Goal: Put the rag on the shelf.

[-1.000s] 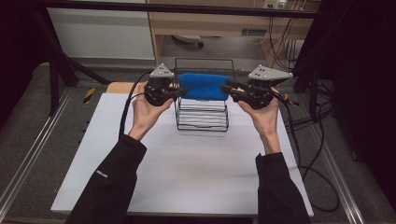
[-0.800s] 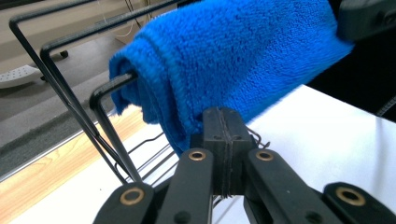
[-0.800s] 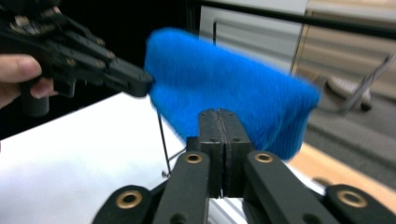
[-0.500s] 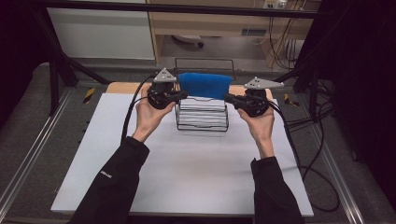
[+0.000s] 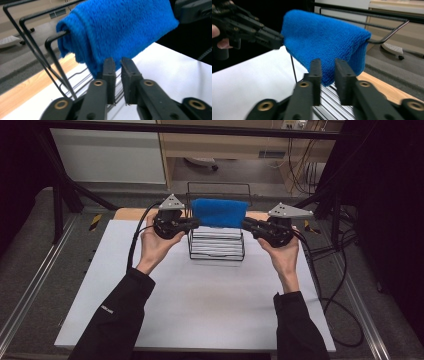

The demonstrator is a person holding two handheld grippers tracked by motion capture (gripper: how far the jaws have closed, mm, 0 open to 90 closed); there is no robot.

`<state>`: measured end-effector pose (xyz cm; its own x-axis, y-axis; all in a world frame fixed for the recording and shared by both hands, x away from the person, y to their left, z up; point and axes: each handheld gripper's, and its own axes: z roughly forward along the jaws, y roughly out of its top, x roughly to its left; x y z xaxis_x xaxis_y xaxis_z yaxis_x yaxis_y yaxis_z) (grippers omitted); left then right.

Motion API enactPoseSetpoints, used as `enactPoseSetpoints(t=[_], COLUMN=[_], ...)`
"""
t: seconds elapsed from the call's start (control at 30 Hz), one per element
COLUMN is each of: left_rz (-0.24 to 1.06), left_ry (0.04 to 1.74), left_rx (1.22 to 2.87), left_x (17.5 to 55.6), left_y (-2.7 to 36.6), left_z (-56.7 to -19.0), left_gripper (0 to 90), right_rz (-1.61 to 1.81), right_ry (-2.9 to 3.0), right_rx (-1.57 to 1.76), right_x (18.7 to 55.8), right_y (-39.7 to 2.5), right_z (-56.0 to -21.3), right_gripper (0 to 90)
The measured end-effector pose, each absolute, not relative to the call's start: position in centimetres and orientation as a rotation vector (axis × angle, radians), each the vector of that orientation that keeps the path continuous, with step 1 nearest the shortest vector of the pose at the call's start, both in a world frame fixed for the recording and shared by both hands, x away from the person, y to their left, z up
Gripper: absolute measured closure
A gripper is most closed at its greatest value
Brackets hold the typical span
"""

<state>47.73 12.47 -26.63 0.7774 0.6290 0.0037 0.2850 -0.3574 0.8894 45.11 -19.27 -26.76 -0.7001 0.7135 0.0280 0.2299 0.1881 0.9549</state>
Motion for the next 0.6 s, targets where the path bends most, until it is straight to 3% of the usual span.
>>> enactPoseSetpoints(t=[0.4,0.6], left_rz=[0.417,0.432], left_ry=[0.735,0.776], left_rx=[1.985,1.973], left_x=[45.6,44.2], left_y=[15.9,18.3], left_z=[-29.0,-31.9], left_gripper=[40.3,23.7], right_rz=[1.529,1.495], right_ry=[2.033,2.052], right_rx=[0.920,0.960], right_x=[42.9,42.0], right_y=[-20.3,-20.8], right_z=[-26.5,-28.2], right_gripper=[31.5,15.7])
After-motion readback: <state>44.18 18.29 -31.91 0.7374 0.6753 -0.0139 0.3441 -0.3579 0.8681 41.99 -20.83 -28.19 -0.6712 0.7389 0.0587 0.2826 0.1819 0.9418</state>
